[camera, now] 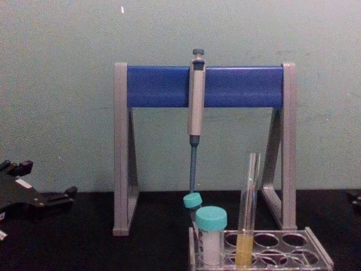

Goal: Pick up the test tube from the test tube rack, shake it, then place it back into the test tube rack.

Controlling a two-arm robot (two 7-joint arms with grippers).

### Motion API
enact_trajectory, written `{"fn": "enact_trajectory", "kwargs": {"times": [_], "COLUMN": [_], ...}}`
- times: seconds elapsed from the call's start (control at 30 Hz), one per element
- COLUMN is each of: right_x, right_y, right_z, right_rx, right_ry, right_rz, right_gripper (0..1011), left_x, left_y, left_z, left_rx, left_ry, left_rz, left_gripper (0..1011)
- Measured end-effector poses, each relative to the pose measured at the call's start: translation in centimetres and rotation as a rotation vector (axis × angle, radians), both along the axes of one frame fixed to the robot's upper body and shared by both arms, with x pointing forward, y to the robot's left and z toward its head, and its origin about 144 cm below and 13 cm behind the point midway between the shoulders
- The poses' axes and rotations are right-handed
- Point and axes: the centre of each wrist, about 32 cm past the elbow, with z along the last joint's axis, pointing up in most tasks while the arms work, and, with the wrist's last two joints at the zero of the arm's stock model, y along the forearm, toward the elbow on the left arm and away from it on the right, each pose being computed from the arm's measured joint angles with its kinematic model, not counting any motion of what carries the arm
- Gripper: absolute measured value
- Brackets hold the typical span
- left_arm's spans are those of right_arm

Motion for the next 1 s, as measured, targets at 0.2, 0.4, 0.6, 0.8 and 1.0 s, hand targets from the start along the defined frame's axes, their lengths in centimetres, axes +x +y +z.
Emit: {"fn": "enact_trajectory", "kwargs": {"times": [0.2, 0.4, 0.6, 0.8, 1.0], "right_x": [0.0, 0.0, 0.0, -0.6, -1.6], "right_y": [0.0, 0.0, 0.0, 0.0, 0.3], "right_z": [0.0, 0.0, 0.0, 0.3, 0.9], "right_rx": [0.000, 0.000, 0.000, 0.009, 0.048], "right_ry": [0.000, 0.000, 0.000, -0.002, 0.009], "right_rz": [0.000, 0.000, 0.000, 0.020, 0.071], "right_gripper": [1000, 1000, 1000, 1000, 1000], "left_x": [0.0, 0.0, 0.0, 0.0, 0.0], "left_y": [0.0, 0.0, 0.0, 0.0, 0.0], "left_z": [0.0, 0.0, 0.0, 0.0, 0.0], "left_rx": [0.000, 0.000, 0.000, 0.000, 0.000], "left_ry": [0.000, 0.000, 0.000, 0.000, 0.000], "left_rz": [0.000, 0.000, 0.000, 0.000, 0.000], "left_gripper": [1001, 1001, 1001, 1001, 1001]}}
